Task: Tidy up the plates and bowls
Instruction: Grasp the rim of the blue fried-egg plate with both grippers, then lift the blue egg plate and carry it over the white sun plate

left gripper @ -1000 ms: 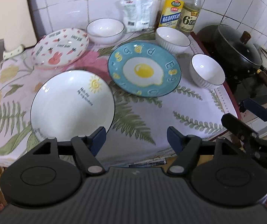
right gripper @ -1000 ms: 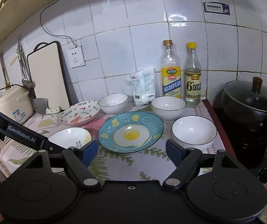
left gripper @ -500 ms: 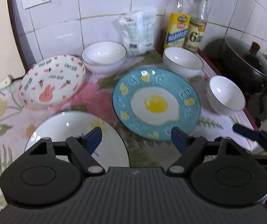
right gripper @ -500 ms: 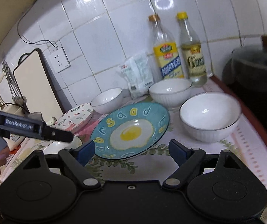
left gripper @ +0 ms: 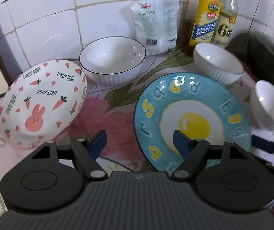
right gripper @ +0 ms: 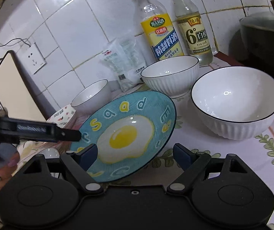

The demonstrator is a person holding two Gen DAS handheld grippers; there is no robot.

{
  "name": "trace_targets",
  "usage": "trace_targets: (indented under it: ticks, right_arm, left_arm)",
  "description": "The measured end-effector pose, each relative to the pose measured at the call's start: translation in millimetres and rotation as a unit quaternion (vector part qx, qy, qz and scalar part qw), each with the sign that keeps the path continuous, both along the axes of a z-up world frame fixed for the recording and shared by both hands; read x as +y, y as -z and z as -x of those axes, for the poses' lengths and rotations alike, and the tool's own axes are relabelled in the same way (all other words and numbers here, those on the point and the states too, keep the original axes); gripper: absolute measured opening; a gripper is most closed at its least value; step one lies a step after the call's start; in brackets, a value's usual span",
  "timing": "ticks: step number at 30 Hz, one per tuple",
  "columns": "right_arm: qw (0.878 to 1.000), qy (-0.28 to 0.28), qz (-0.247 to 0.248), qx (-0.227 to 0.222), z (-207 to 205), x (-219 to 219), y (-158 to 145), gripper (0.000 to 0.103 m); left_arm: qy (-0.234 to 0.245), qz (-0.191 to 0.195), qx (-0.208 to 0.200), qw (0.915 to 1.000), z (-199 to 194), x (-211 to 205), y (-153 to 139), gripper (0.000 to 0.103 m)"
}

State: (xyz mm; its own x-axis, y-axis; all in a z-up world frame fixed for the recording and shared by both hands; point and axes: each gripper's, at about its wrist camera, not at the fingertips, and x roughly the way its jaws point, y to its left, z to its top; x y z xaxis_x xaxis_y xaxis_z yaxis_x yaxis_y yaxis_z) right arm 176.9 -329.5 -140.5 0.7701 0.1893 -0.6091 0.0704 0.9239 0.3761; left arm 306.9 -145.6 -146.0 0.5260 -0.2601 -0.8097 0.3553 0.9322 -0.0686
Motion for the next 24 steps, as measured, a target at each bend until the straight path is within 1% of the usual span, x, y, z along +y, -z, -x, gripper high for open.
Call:
trace_targets:
  ticks: [4, 5, 6, 7, 8, 11, 12, 13, 14, 15, 16, 18, 22, 24]
  right_arm:
    - [1.000, 0.007, -0.002, 0.001, -7, 1, 6, 0.088]
    - [1.000, 0.008, -0.002, -0.001, -8, 1, 7, 0.087]
    - [1.000, 0.008, -0.002, -0.005, -9, 2, 7, 0.084]
    - [1.000, 0.007, -0.002, -0.008, -10, 2, 8, 0.082]
    - [1.000, 0.008, 0.001, -0.008, -11, 2, 8, 0.082]
    - [1.000, 0.017, 0.000, -0.009, -13, 0, 10, 0.076]
    - [1.000, 0.021, 0.001, -0.007, -13, 0, 11, 0.069]
    - [1.000, 0.025, 0.003, -0.002, -14, -1, 12, 0.061]
    - [1.000, 0.026, 0.006, 0.004, -16, -2, 13, 0.056]
    - [1.000, 0.026, 0.009, 0.015, -18, -2, 15, 0.048]
    - [0.999, 0.030, 0.014, 0.014, -18, -2, 16, 0.045]
    - [0.999, 0.034, 0.016, 0.019, -19, -2, 16, 0.043]
    - [0.999, 0.047, 0.016, 0.016, -21, -1, 18, 0.042]
    - [0.998, 0.054, 0.014, 0.009, -21, -1, 21, 0.042]
  left_arm:
    - [0.013, -0.002, 0.003, 0.9999, -9, -3, 10, 0.059]
    - [0.011, 0.001, 0.010, 0.9999, -12, -3, 12, 0.055]
    - [0.009, 0.005, 0.022, 0.9997, -15, -2, 14, 0.046]
    - [0.005, 0.008, 0.036, 0.9993, -18, -2, 16, 0.040]
    - [0.002, 0.007, 0.050, 0.9987, -21, -2, 18, 0.032]
    - [0.004, 0.017, 0.064, 0.9978, -24, -3, 18, 0.021]
    - [0.004, 0.013, 0.064, 0.9979, -24, -4, 19, 0.021]
    - [0.003, 0.010, 0.063, 0.9980, -23, -5, 19, 0.021]
    - [0.002, 0.007, 0.061, 0.9981, -23, -6, 18, 0.021]
    - [0.001, 0.005, 0.061, 0.9981, -22, -7, 19, 0.022]
    - [0.000, 0.004, 0.061, 0.9981, -23, -8, 19, 0.022]
    - [-0.003, 0.006, 0.065, 0.9979, -24, -8, 19, 0.022]
    - [-0.008, 0.022, 0.075, 0.9969, -28, -6, 23, 0.026]
    - [0.000, 0.011, 0.071, 0.9974, -26, -10, 22, 0.026]
